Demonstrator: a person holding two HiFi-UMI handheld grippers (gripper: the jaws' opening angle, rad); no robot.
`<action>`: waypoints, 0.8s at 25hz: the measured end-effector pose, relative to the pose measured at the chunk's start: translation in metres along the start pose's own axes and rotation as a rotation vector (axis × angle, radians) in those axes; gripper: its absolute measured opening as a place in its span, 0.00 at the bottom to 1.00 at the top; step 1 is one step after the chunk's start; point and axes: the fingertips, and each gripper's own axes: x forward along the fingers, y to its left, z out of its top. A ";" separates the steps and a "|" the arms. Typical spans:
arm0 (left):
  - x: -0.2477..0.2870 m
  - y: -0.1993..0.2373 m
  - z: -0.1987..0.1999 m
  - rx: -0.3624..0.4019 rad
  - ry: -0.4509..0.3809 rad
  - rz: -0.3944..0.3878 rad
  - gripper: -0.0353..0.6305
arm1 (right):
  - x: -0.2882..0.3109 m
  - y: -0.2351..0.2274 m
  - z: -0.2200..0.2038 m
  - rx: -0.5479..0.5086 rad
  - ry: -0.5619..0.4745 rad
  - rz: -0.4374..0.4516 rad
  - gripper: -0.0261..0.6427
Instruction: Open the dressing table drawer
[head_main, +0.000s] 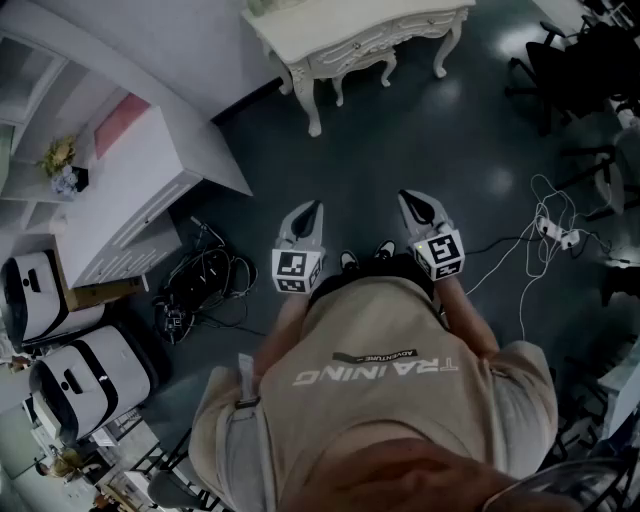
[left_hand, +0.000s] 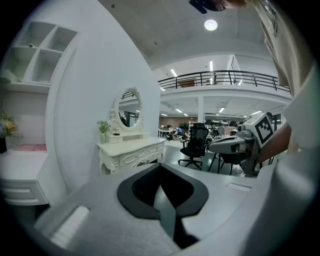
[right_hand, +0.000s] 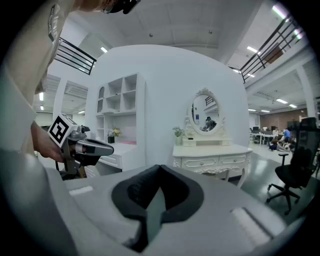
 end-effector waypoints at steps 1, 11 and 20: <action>-0.001 0.002 0.004 0.003 -0.008 0.004 0.06 | -0.001 0.002 0.001 0.001 -0.004 -0.003 0.04; 0.015 0.001 0.014 0.042 -0.026 -0.034 0.06 | 0.003 0.005 0.006 -0.014 0.003 -0.013 0.04; 0.057 0.004 0.031 0.014 0.019 -0.010 0.06 | 0.029 -0.041 0.012 0.002 0.013 0.028 0.04</action>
